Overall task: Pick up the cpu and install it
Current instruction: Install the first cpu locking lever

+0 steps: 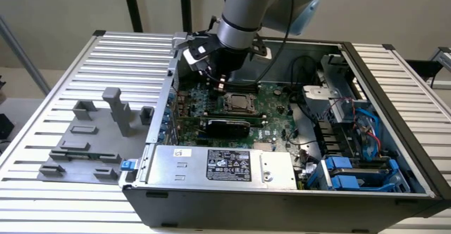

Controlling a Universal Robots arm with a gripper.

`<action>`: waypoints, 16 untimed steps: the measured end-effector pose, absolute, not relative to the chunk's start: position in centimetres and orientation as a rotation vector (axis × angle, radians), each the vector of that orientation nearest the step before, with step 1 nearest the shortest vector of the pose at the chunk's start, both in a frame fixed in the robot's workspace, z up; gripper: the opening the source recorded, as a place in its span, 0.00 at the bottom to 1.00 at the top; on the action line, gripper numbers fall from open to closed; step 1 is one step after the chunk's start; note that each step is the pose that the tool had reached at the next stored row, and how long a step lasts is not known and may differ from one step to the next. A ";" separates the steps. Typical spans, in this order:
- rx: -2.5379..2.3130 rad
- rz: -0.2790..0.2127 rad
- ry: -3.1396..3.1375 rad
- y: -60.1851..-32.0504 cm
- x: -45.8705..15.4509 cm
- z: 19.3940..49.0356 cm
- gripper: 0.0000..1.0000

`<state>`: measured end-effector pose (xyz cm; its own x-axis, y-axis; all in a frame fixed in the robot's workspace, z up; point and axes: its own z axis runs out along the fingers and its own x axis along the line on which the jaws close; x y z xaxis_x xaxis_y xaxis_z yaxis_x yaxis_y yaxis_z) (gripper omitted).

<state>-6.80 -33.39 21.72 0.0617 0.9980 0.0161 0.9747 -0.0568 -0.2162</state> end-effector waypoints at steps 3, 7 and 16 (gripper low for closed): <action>-2.156 0.195 -2.016 -33.5 -6.9 22.0 0.11; -2.151 0.193 -2.007 -33.8 -7.2 22.4 0.11; -2.147 0.178 -1.988 -34.2 -8.6 23.1 0.11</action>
<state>-8.59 -34.22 23.08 0.0827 0.9951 0.0538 0.9698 -0.0680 -0.2341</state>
